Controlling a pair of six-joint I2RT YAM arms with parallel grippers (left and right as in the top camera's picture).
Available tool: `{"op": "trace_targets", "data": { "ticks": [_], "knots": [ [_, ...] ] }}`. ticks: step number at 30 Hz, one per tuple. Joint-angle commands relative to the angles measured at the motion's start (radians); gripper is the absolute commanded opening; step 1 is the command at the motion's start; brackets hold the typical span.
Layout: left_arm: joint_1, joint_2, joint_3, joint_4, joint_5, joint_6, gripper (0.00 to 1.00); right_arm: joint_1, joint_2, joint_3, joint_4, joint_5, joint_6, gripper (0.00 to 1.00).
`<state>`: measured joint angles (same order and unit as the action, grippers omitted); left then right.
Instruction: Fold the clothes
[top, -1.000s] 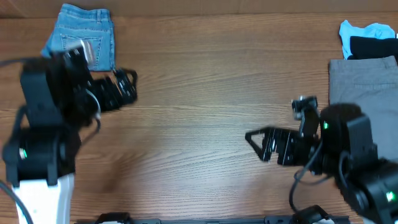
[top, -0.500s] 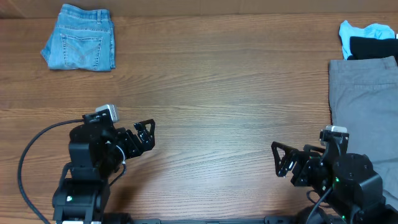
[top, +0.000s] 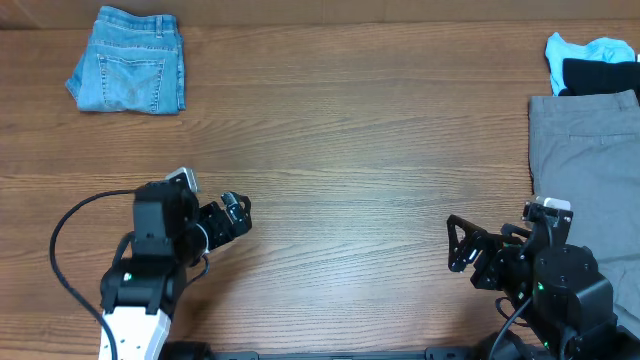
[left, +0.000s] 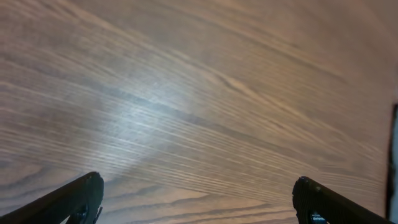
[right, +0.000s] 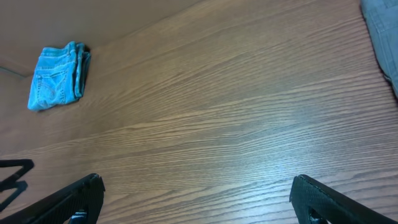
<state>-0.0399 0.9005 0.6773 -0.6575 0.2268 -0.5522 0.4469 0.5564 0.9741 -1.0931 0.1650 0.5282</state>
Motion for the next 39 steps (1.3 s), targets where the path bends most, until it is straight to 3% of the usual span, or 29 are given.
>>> {"op": "trace_targets", "data": {
  "ticks": [1, 17, 31, 35, 39],
  "knots": [
    [-0.006, 0.062, -0.006, 0.004, -0.027, -0.013, 1.0, 0.005, -0.001, -0.003, 0.003, 0.018, 0.006, 1.0],
    [-0.006, 0.296, -0.006, 0.004, -0.027, -0.013, 1.0, 0.012, -0.01, -0.003, 0.003, 0.018, 0.006, 1.0],
    [-0.006, 0.369, -0.006, 0.004, -0.028, -0.013, 1.0, -0.234, -0.245, -0.009, -0.05, 0.002, -0.005, 1.0],
    [-0.006, 0.369, -0.006, 0.004, -0.027, -0.013, 1.0, -0.314, -0.301, -0.098, -0.011, 0.002, -0.005, 1.0],
    [-0.006, 0.369, -0.006, 0.004, -0.027, -0.013, 1.0, -0.358, -0.387, -0.325, 0.186, -0.04, -0.005, 1.0]
  ]
}}
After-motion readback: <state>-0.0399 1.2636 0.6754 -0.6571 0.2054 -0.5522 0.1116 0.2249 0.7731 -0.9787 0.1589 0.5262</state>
